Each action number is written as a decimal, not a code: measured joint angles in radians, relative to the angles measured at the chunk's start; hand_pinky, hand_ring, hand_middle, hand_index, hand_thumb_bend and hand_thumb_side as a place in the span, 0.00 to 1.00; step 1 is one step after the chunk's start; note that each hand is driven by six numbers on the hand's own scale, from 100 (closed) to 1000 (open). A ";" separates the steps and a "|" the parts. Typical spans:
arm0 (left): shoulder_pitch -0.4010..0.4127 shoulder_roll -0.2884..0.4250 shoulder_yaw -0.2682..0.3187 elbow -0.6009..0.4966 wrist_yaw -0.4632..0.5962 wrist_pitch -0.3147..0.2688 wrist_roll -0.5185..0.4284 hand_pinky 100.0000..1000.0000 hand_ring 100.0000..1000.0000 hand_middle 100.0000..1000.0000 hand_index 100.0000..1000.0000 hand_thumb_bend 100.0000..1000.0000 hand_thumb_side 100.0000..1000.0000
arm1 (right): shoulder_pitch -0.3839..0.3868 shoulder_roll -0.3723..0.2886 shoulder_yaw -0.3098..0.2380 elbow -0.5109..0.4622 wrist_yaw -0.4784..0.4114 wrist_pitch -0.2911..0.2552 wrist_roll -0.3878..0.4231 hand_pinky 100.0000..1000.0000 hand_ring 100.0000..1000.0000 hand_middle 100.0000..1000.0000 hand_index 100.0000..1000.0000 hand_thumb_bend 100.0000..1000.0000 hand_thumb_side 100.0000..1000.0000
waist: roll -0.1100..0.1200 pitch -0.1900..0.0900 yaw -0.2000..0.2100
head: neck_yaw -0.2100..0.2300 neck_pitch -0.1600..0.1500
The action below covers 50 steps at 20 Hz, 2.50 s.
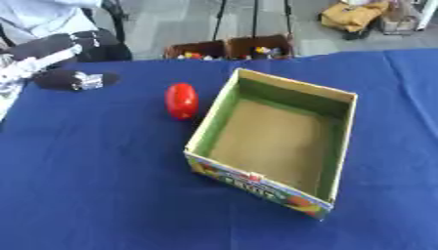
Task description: Pick up objects on the table and place them in the box.
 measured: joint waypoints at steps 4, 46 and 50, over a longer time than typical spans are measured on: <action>-0.026 -0.044 -0.007 0.042 -0.041 -0.008 0.011 0.82 1.00 1.00 1.00 0.60 1.00 | -0.008 0.008 0.003 0.000 -0.002 0.002 0.009 0.72 0.80 0.61 0.80 0.00 0.83 | 0.002 0.007 -0.008 | 0.007 -0.006; -0.115 -0.188 0.007 0.245 -0.126 0.031 0.073 0.66 0.95 0.97 1.00 0.73 0.81 | -0.062 0.064 0.040 0.000 -0.018 0.033 0.082 0.75 0.84 0.59 0.78 0.00 0.90 | 0.044 0.096 -0.090 | 0.078 -0.062; -0.121 -0.187 0.015 0.252 -0.127 0.028 0.067 0.55 0.89 0.92 1.00 0.73 0.80 | -0.066 0.069 0.043 0.000 -0.018 0.034 0.083 0.75 0.84 0.59 0.77 0.00 0.90 | 0.047 0.101 -0.099 | 0.083 -0.063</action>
